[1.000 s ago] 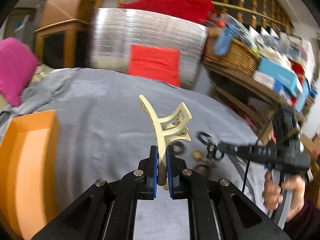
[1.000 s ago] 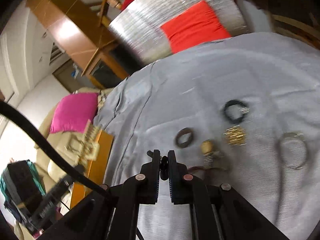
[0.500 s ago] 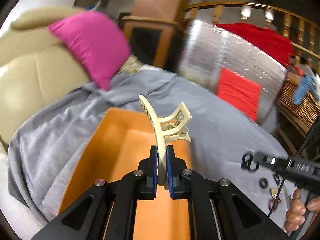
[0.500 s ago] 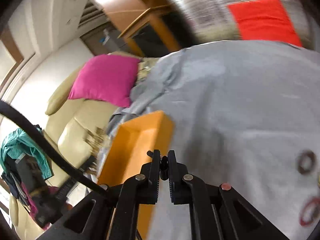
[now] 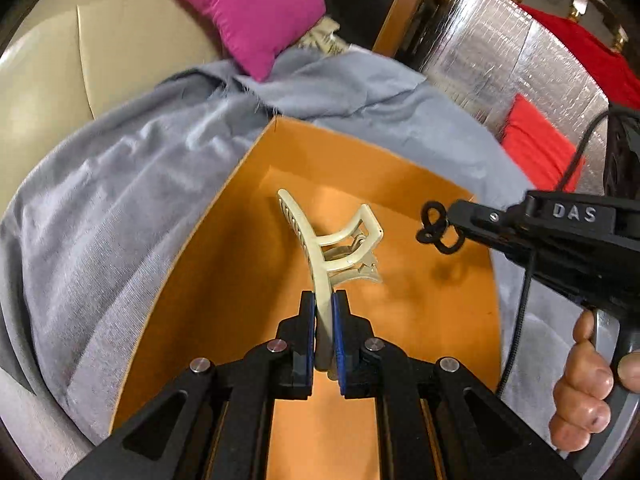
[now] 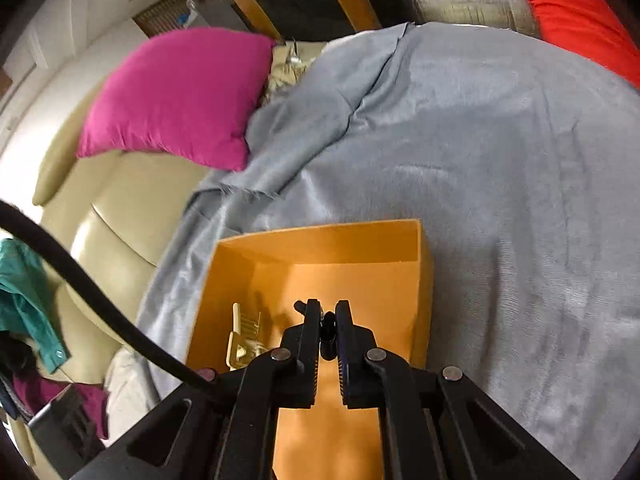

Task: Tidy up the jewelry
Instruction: 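Open the left tool to drop the claw clip while the right tool drops the hair tie, then move both tools back over the jewelry on the table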

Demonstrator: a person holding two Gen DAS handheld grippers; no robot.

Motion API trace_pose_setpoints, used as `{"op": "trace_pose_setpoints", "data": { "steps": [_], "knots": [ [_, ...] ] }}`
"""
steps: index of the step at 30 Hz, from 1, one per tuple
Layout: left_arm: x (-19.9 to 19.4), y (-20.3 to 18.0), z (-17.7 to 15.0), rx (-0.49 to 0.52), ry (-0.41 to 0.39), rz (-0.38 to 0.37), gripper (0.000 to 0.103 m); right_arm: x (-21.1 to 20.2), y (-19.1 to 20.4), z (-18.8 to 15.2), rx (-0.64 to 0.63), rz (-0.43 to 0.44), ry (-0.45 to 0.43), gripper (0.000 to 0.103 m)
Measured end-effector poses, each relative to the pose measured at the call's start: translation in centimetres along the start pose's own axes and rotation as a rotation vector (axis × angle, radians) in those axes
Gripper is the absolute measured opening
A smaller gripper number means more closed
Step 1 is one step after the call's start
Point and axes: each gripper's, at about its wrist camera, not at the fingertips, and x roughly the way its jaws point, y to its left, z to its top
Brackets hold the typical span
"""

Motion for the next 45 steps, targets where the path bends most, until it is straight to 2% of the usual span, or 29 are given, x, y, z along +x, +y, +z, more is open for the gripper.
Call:
{"op": "trace_pose_setpoints", "data": {
  "steps": [7, 9, 11, 12, 13, 15, 18, 22, 25, 30, 33, 38, 41, 45],
  "knots": [
    [1.5, 0.3, 0.3, -0.025, 0.05, 0.026, 0.01, 1.7, 0.2, 0.3, -0.041, -0.075, 0.013, 0.009],
    [1.9, 0.4, 0.3, -0.034, 0.074, 0.036, 0.01, 1.7, 0.2, 0.3, -0.059, -0.093, 0.0, 0.018],
    [2.0, 0.5, 0.3, -0.04, 0.081, 0.046, 0.012, 1.2, -0.1, 0.2, -0.046, -0.085, -0.012, 0.041],
    [1.7, 0.4, 0.3, -0.036, 0.074, 0.052, 0.016, 0.6, -0.4, 0.0, -0.026, -0.05, -0.031, 0.045],
    [1.5, 0.3, 0.4, -0.031, 0.062, 0.06, 0.019, -0.1, -0.7, -0.1, -0.014, -0.032, -0.049, 0.049],
    [0.6, -0.2, 0.5, -0.013, 0.024, 0.081, 0.037, -1.5, -1.1, -0.5, -0.013, -0.028, -0.084, 0.049],
    [-1.1, -1.4, 0.6, 0.019, -0.053, 0.105, 0.049, -4.2, -2.3, -1.5, -0.006, -0.012, -0.132, 0.049],
    [-3.2, -3.5, 0.3, 0.064, -0.151, 0.12, 0.052, -8.1, -4.5, -3.3, 0.012, -0.015, -0.18, 0.049],
    [-4.6, -5.7, -0.1, 0.093, -0.203, 0.104, 0.053, -11.2, -7.0, -5.0, 0.033, -0.035, -0.211, 0.049],
    [-6.5, -11.2, -1.9, 0.196, -0.284, 0.085, 0.062, -16.8, -12.7, -8.5, 0.093, -0.097, -0.245, 0.049],
    [-6.9, -15.1, -3.5, 0.278, -0.295, 0.045, 0.064, -20.0, -16.6, -10.7, 0.136, -0.153, -0.255, 0.049],
    [-6.9, -21.3, -7.1, 0.446, -0.278, -0.028, 0.064, -25.5, -23.5, -15.1, 0.237, -0.198, -0.291, 0.049],
    [-6.7, -24.9, -9.8, 0.58, -0.259, -0.086, 0.064, -28.5, -27.6, -17.8, 0.315, -0.195, -0.321, 0.049],
    [-6.1, -28.6, -13.2, 0.725, -0.173, -0.207, 0.064, -31.7, -32.8, -21.1, 0.441, -0.16, -0.356, 0.049]
  ]
}}
